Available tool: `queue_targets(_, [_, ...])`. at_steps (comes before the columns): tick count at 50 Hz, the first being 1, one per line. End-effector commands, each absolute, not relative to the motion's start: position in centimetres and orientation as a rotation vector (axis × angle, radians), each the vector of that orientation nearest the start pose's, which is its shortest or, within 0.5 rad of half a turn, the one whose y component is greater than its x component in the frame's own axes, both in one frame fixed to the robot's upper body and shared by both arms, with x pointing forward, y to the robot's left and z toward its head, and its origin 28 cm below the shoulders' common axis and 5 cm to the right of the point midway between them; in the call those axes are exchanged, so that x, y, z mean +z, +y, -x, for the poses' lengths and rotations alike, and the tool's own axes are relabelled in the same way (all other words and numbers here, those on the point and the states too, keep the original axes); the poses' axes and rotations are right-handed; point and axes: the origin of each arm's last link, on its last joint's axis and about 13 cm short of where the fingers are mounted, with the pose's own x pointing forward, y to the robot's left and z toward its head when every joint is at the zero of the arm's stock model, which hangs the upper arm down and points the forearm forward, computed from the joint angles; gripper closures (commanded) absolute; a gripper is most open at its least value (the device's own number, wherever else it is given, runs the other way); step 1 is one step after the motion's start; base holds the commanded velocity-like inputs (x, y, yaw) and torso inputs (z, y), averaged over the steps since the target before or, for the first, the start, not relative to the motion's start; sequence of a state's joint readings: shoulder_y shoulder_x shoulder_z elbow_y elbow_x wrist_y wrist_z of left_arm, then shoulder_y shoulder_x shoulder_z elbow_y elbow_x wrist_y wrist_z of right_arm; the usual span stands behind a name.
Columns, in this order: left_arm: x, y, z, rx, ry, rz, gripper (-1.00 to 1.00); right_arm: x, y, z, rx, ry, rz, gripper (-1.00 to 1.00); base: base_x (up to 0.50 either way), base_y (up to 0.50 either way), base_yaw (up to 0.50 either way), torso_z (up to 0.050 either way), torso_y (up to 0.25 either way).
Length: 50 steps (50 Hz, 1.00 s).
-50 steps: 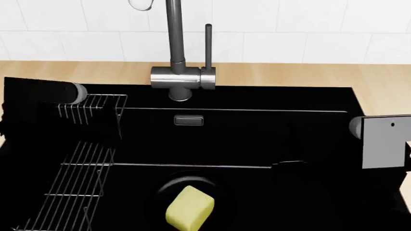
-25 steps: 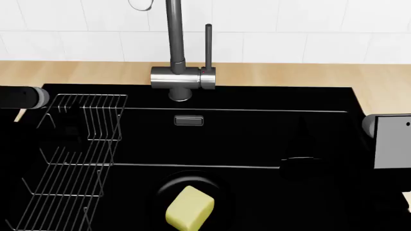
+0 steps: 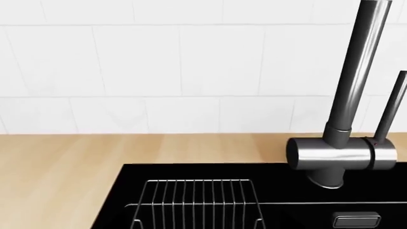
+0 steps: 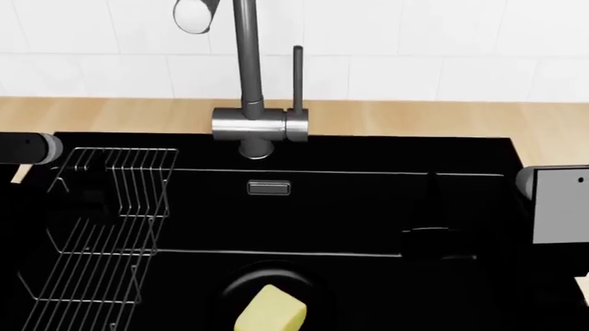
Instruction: Pick the pan and sponge and place them into the sink. Then turn on the water.
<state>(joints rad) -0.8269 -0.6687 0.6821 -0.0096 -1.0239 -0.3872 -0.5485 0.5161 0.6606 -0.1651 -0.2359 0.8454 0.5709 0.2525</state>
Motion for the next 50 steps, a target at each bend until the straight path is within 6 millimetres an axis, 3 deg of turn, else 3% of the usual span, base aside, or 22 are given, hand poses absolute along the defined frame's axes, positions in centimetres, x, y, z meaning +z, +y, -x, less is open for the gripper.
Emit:
queue_targets(1, [16.52,25.41,-31.19,-0.006,0.094,-0.007,-1.0,17.08,-18.35,-27.42,0.095,0.004,-0.024,-1.0,0.1,0.0,0.0,0.0,0.0])
queue_targets(36, [15.96,24.74,-31.34,-0.012,0.104,-0.008,-1.0,16.61,-18.2,-27.44,0.097,0.016,-0.027,-1.0,0.1,0.0,0.0,0.0,0.0])
queue_targets(50, [16.14,25.57,-31.08,-0.008,0.107,-0.008,-1.0,16.23,-17.83,-27.69,0.107,0.007,-0.038,-1.0,0.04,0.0,0.0,0.0,0.0])
